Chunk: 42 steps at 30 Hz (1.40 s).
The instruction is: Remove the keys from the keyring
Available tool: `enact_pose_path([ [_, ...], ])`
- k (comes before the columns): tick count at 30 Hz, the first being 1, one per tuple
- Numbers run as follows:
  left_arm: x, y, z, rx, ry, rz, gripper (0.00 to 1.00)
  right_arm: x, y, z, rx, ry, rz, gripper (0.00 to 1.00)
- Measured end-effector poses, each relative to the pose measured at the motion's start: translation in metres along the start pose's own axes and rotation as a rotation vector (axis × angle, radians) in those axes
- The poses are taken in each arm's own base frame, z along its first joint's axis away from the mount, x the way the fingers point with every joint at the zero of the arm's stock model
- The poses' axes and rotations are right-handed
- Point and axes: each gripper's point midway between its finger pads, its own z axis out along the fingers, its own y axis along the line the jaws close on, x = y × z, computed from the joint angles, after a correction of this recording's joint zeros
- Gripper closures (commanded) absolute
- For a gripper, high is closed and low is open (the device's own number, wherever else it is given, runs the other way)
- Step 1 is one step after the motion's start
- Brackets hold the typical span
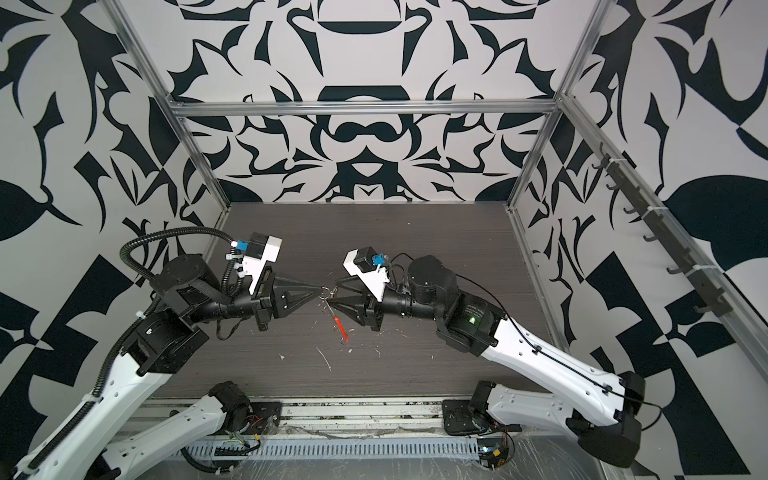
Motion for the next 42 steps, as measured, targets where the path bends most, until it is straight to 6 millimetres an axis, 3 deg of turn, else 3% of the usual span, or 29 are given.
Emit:
enact_pose_path([
  [4, 0.001, 0.001, 0.001, 0.000, 0.000, -0.003, 1.00, -0.007, 0.002, -0.001, -0.006, -0.014, -0.016, 0.63],
  [19, -0.003, 0.004, -0.001, -0.028, -0.026, -0.005, 1.00, -0.002, 0.003, 0.004, -0.013, 0.003, -0.010, 0.88],
  [23, -0.004, 0.007, -0.002, -0.050, -0.039, -0.006, 1.00, -0.002, 0.002, 0.004, -0.007, 0.007, -0.017, 1.00],
  [42, -0.014, 0.035, -0.006, -0.196, -0.130, -0.087, 1.00, 0.003, 0.003, 0.021, 0.017, 0.062, -0.055, 1.00],
])
